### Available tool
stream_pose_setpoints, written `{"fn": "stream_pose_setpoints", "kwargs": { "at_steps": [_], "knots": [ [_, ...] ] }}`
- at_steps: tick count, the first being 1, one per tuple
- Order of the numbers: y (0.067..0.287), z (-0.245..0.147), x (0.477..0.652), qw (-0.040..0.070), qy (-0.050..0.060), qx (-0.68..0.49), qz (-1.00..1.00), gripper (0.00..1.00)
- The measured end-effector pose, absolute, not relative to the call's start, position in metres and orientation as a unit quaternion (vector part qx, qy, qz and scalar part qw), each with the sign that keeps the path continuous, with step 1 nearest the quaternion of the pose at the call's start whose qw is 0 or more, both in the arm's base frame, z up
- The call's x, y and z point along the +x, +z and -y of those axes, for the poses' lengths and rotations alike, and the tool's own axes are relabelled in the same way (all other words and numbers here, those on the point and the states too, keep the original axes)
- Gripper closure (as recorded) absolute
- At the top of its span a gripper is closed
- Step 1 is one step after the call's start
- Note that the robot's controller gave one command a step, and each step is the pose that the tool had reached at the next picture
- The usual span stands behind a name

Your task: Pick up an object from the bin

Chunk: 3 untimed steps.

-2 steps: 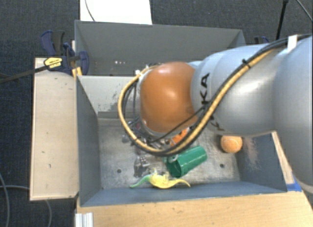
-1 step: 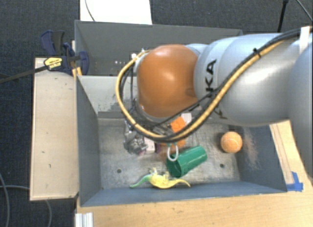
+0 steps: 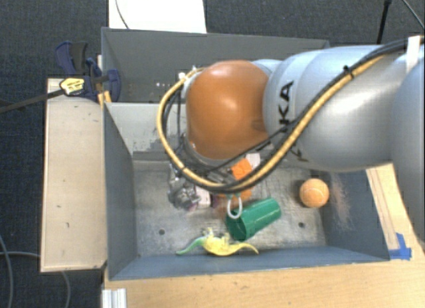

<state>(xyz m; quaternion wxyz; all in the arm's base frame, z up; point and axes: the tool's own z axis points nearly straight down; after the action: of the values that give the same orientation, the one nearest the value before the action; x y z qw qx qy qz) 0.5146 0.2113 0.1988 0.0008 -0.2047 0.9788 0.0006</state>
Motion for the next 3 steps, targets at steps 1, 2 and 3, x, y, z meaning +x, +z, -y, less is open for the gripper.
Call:
{"fn": "stream_pose_setpoints", "kwargs": {
  "at_steps": [1,2,3],
  "knots": [
    [0.197,-0.211,0.512,0.001,0.001,-0.175,-0.985,1.00],
    [0.192,-0.232,0.517,0.002,0.001,-0.159,-0.987,1.00],
    [0.195,-0.243,0.520,0.002,0.001,-0.187,-0.982,1.00]
  ]
}}
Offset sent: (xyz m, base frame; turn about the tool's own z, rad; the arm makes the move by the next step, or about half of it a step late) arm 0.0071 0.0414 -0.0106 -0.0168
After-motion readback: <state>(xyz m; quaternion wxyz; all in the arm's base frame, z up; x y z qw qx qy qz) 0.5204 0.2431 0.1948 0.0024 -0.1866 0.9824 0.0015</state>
